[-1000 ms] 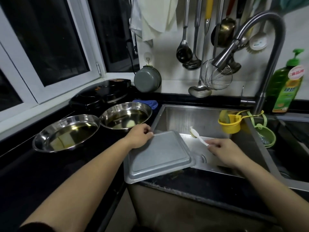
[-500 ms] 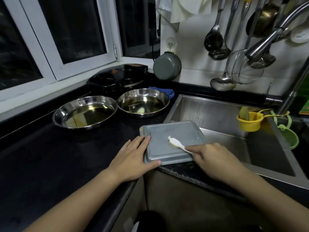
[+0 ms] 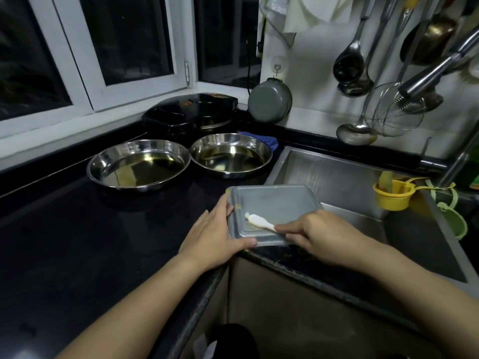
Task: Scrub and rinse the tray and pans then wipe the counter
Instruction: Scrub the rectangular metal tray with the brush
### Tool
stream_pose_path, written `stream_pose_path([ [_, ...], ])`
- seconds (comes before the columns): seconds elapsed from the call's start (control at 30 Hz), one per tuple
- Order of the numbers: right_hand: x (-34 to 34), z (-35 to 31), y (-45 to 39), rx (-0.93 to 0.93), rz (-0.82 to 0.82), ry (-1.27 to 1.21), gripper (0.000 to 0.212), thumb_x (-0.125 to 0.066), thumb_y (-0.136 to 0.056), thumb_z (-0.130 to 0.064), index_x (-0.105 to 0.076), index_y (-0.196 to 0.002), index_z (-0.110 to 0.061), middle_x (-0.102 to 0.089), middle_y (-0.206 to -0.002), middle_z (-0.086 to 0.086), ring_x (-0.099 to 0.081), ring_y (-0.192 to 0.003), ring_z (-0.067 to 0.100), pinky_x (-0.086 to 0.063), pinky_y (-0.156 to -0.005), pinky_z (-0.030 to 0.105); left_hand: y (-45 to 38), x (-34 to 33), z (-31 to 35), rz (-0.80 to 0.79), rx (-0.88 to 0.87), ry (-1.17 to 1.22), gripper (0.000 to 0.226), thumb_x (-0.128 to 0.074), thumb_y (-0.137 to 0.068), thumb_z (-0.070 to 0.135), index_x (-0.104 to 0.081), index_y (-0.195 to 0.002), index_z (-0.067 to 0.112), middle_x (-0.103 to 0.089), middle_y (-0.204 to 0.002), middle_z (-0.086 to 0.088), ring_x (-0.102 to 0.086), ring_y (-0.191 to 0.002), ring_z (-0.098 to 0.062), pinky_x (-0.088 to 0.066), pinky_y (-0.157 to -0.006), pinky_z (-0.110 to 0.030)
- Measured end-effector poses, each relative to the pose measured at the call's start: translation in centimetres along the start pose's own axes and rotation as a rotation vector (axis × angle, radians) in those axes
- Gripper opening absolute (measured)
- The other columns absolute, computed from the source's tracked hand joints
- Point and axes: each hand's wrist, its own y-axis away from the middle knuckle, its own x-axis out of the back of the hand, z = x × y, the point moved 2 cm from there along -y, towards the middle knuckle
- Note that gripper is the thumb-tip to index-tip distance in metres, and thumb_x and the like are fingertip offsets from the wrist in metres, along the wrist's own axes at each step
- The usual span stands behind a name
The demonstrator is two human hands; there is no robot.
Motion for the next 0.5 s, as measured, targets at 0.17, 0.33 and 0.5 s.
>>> stream_pose_path([
  [0.17,1.5,-1.8,-2.4,0.15,-0.045,0.056,0.039,-0.047,-0.105,-0.039,-0.051,-0.142,-0.047,-0.067,-0.122,-0.01,-0.06,-0.109,0.014,-0.037,-0.076,0.025,-0.4,0.2,-0.7,0.077,0.112,0.083,0.119,-0.081,-0.078,0.057,0.0,-0.162,0.031,-0.043,-0.157,0.014,-0.039,-0.145,-0.016,-0.036,-0.117,-0.04],
  [0.33,2.6,-1.6,-6.8,0.116,-0.003,0.308,0.048,-0.04,-0.105,-0.025,-0.044,-0.146,-0.05,-0.062,-0.114,-0.003,-0.061,-0.103,0.023,-0.046,-0.077,0.035,-0.3,0.8,-1.3,0.101,0.266,-0.222,0.13,-0.056,-0.072,0.089,0.002,-0.162,0.016,-0.019,-0.167,-0.006,-0.008,-0.157,-0.026,-0.01,-0.128,-0.043],
  [0.5,2.4,-1.2,-6.9,0.224,-0.135,0.221,0.046,-0.053,-0.101,-0.022,-0.055,-0.137,-0.05,-0.062,-0.101,-0.02,-0.059,-0.095,0.012,-0.053,-0.079,0.036,-0.3,1.0,-2.2,-0.026,0.275,-0.244,0.13,-0.045,-0.073,0.094,0.011,-0.162,0.018,-0.005,-0.171,-0.002,0.003,-0.158,-0.023,-0.001,-0.128,-0.043],
])
